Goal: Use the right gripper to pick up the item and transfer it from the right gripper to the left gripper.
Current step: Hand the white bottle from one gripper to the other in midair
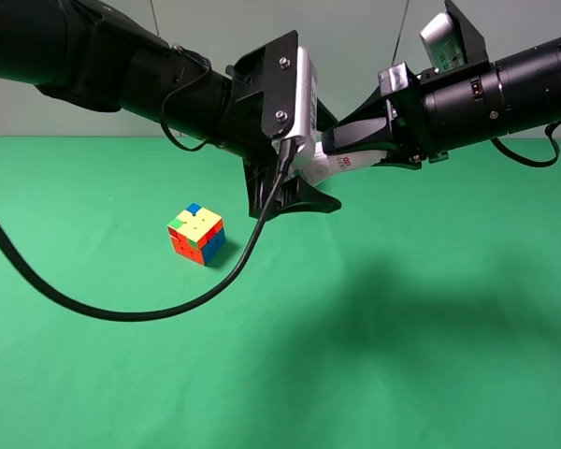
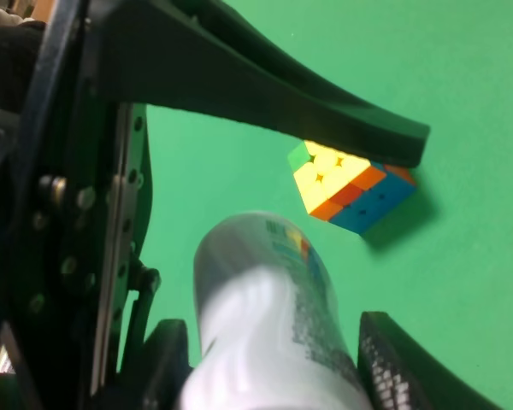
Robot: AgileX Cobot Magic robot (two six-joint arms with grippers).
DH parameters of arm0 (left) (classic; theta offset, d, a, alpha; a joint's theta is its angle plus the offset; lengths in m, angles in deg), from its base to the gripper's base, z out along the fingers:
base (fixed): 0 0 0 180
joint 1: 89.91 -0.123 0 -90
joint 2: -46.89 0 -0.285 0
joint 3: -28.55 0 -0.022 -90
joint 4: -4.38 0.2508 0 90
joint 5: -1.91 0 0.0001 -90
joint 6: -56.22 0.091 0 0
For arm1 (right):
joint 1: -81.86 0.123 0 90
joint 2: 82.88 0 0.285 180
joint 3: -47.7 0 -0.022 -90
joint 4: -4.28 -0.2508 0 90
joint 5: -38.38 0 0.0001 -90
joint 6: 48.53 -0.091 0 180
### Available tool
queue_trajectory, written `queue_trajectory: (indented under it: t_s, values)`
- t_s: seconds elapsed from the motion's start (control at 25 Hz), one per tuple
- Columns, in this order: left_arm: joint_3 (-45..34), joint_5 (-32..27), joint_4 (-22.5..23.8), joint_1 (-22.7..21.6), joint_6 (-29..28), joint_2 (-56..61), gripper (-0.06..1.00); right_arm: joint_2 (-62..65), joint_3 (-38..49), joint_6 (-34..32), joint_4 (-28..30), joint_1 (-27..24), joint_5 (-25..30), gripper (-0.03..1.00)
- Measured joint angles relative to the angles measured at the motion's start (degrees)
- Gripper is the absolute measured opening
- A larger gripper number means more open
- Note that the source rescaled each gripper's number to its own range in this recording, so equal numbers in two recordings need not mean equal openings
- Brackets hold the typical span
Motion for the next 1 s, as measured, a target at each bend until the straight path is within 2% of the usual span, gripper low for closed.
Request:
queue_trajectory:
  t_s: [0.24,0.52,0.64,0.76,0.8,0.92,1.0]
  values:
    - [0.1,0.5,-6.3,0.6,4.5,-2.6,0.96,0.0,0.0,0.0,0.2,0.0,-0.1,0.06]
    - [0.1,0.9,-6.6,0.6,5.0,-3.4,0.95,0.0,0.0,0.0,0.7,0.0,-0.6,0.06]
    - [0.1,1.1,-6.8,0.6,5.0,-3.4,0.88,0.0,0.0,0.0,0.7,0.0,-0.8,0.06]
    - [0.1,1.4,-6.8,0.6,5.0,-3.4,0.69,0.0,0.0,0.0,0.7,0.0,-0.9,0.06]
    - [0.1,1.6,-6.8,0.6,5.0,-3.4,0.57,0.0,0.0,0.0,0.7,0.0,-1.1,0.06]
    - [0.2,1.9,-6.4,0.6,3.7,-3.4,0.03,0.0,0.0,0.0,0.5,0.0,-1.8,0.06]
    - [0.2,1.9,-6.3,0.8,2.8,-3.5,0.03,0.0,0.0,0.0,0.8,-0.1,-1.8,0.06]
